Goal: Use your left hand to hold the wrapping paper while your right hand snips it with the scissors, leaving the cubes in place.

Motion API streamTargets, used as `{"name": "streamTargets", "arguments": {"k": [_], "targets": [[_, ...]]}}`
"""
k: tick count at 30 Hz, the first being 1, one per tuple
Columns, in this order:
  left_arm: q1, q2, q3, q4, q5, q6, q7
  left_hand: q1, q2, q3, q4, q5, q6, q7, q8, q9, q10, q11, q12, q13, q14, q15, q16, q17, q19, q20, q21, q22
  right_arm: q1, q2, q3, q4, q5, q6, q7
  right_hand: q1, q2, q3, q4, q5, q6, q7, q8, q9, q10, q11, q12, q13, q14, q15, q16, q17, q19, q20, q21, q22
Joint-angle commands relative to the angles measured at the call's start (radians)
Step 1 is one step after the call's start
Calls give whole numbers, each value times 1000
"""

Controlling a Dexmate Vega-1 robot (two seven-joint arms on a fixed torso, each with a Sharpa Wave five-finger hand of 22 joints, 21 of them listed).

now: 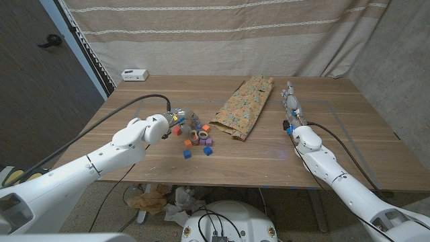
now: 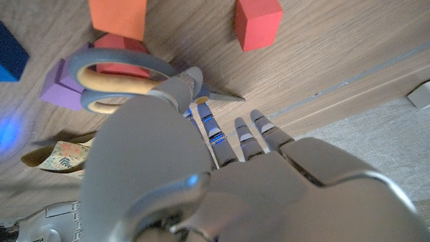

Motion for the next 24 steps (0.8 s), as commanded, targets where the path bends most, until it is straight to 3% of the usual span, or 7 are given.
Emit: {"name": "streamTargets", "arguments": {"k": [1,24], "targets": [[-9,-5,9,12,-7,-8,-7,0,8,2,3,0,-7,3,-3,-2,-4,-1,-4,5,-1,-163,0,5,-1,-45,4,3,5,1,-1,3,0,-5,0,2,3,-8,-2,6,1,-1,0,5,7,0,0,5,-2,7,3,4,-7,5,1,2],[-21,-9,21,22,-12,-10,-25,-7,14,2,3,1,-15,3,-6,-3,-8,-2,-5,6,9,-165,4,5,0,-38,4,2,3,-8,-2,-5,-3,-8,5,2,6,-11,-1,7,5,-1,1,5,10,2,1,5,-1,8,4,4,-8,5,2,2]]}}
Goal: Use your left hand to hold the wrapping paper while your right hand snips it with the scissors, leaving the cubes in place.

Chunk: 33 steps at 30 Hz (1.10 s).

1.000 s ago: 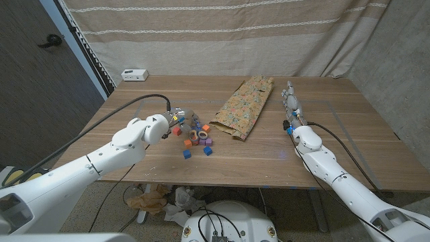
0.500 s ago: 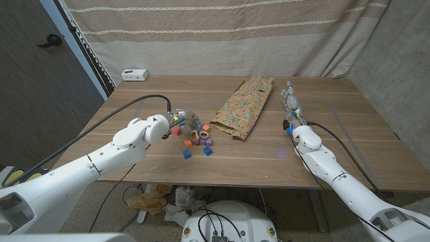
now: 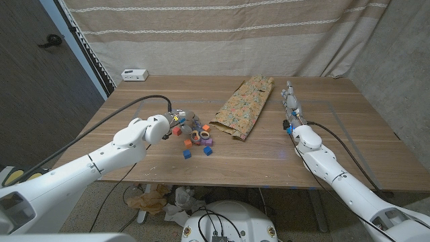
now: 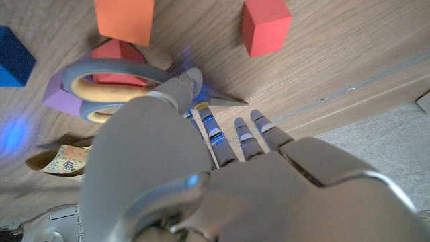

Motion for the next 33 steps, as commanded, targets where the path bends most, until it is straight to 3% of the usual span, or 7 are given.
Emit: {"name": "streamTargets", "arguments": {"k": [1,14,23,33], "targets": [[-6,-3,7,5,-3,1,-15,-1,9,3,3,1,-2,1,-1,2,1,0,-1,6,10,-165,4,5,0,-38,4,4,-2,-4,0,-8,1,-3,1,1,7,-11,-1,7,5,0,1,5,7,-1,1,5,-1,7,4,4,-8,5,2,2],[-9,-3,16,-1,6,18,-32,-2,19,9,1,2,-5,1,0,2,31,0,12,12,43,-166,13,5,4,-29,6,4,-7,-4,0,-9,1,-2,0,2,9,-11,-1,7,8,-2,2,5,7,0,1,5,-2,7,4,4,-9,5,2,2],[-9,-5,22,-3,17,29,-36,-21,44,17,7,-2,-10,1,1,0,101,-1,40,37,92,-165,26,15,17,-15,8,4,-10,-4,2,-12,5,-7,-4,3,10,-12,-1,7,11,-4,3,5,8,-1,1,5,-1,8,4,3,-9,6,2,2],[-18,-13,33,3,32,45,-52,-106,81,16,35,2,17,1,18,1,159,-1,77,97,163,-163,49,46,35,14,11,8,-12,-6,3,-15,7,-11,-4,3,12,-12,-1,7,13,-7,3,5,7,-2,1,5,-1,8,4,3,-8,5,3,2]]}}
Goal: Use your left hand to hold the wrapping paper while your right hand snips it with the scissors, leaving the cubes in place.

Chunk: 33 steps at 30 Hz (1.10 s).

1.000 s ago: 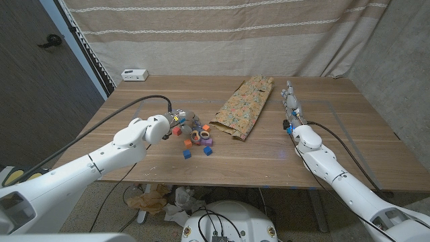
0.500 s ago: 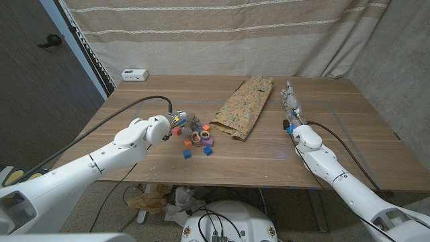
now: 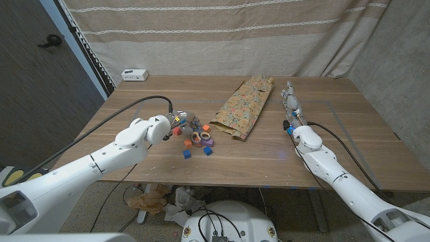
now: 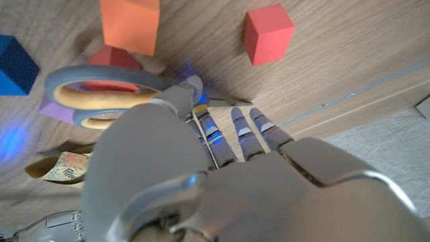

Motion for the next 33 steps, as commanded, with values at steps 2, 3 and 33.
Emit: {"name": "streamTargets", "arguments": {"k": [2,3,33], "targets": [[-8,-8,12,5,14,21,-22,-51,12,3,14,4,53,2,26,7,39,-1,30,43,32,-164,14,20,11,9,4,6,-3,-2,1,-3,3,-4,1,3,13,-4,-1,7,4,1,3,5,7,-1,1,5,-1,7,4,3,-3,2,3,2],[-9,-8,13,5,15,22,-24,-56,14,4,15,5,56,2,27,6,43,-1,33,48,39,-165,16,22,12,9,4,6,-3,-2,1,-2,3,-4,1,3,13,-4,-1,7,4,1,3,5,7,-1,1,5,-1,8,4,3,-3,2,3,2],[26,-12,-38,26,-103,-2,71,-266,174,143,184,36,103,9,114,87,131,5,348,486,311,-191,37,267,49,18,21,21,0,-15,-1,-6,1,-11,13,4,20,-5,-1,7,8,0,3,5,14,-3,3,5,3,8,5,3,3,2,5,2]]}}
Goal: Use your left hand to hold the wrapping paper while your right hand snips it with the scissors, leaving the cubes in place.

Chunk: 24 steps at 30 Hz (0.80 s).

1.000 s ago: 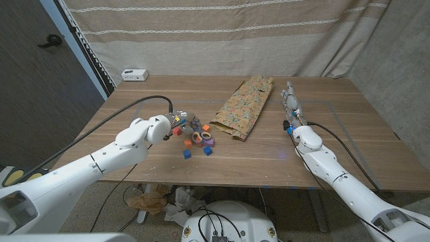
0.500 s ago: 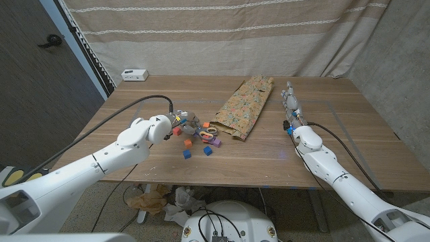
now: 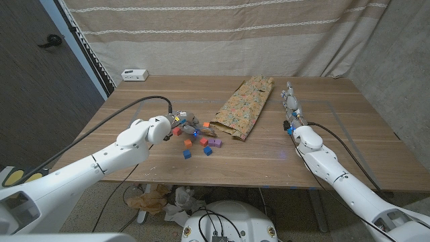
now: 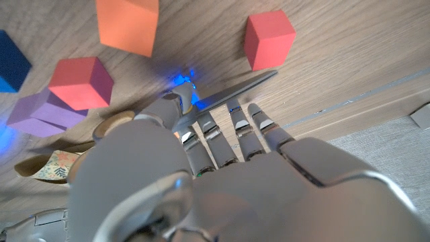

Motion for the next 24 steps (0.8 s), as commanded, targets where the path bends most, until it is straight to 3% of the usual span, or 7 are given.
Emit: {"name": "streamTargets", "arguments": {"k": [1,2,7,16,18,22,24], "targets": [[25,-2,-36,13,-79,-19,66,-42,98,90,133,-3,-73,-3,57,182,-74,16,162,243,72,-179,36,187,11,5,18,13,0,-9,-1,-5,-2,0,8,-1,7,-6,-1,7,10,0,4,5,14,1,4,5,-2,2,5,3,3,2,6,2],[24,-1,-35,13,-81,-19,68,-36,102,90,143,-3,-87,-3,67,213,-89,15,178,268,83,-180,44,215,14,11,21,16,0,-9,-1,-5,-2,0,8,-1,7,-6,0,7,10,-1,3,5,14,1,4,5,-1,2,5,3,4,1,6,2],[38,-2,-49,16,-114,-22,106,-2,103,28,148,-7,-201,-2,154,451,-94,18,296,410,112,-177,151,459,33,11,48,40,-5,-16,2,-14,3,-10,12,-1,8,-6,0,7,19,-2,6,5,19,1,5,5,1,2,6,3,9,-3,8,1],[48,-1,-77,33,-216,-63,135,13,103,21,151,-10,-219,-3,211,562,-81,18,319,423,110,-177,188,549,32,12,60,52,-6,-25,-2,-22,2,-14,23,-1,11,-7,0,6,45,-5,14,5,34,-3,11,5,6,0,7,3,18,-9,10,1],[52,0,-83,35,-234,-68,146,20,105,13,150,-12,-231,-3,231,606,-77,19,334,435,111,-175,211,595,37,14,69,59,-8,-27,-1,-28,5,-20,21,-1,12,-7,0,6,51,-4,16,5,38,-2,12,5,7,1,7,3,18,-8,10,1],[80,0,-112,45,-282,-114,219,34,105,-21,144,-17,-239,-4,233,629,-68,17,355,449,110,-165,303,731,54,16,98,82,-10,-30,0,-31,3,-17,22,-1,13,-8,0,6,60,-5,19,5,42,-3,14,5,8,1,7,3,19,-8,10,1],[100,-4,-132,53,-311,-146,265,46,107,-37,143,-18,-223,2,236,635,-53,18,379,462,124,-167,393,839,74,-4,133,115,-11,-32,0,-34,3,-19,23,-1,13,-8,1,6,61,-7,19,5,43,-3,14,5,8,1,7,3,19,-9,10,1]]}}
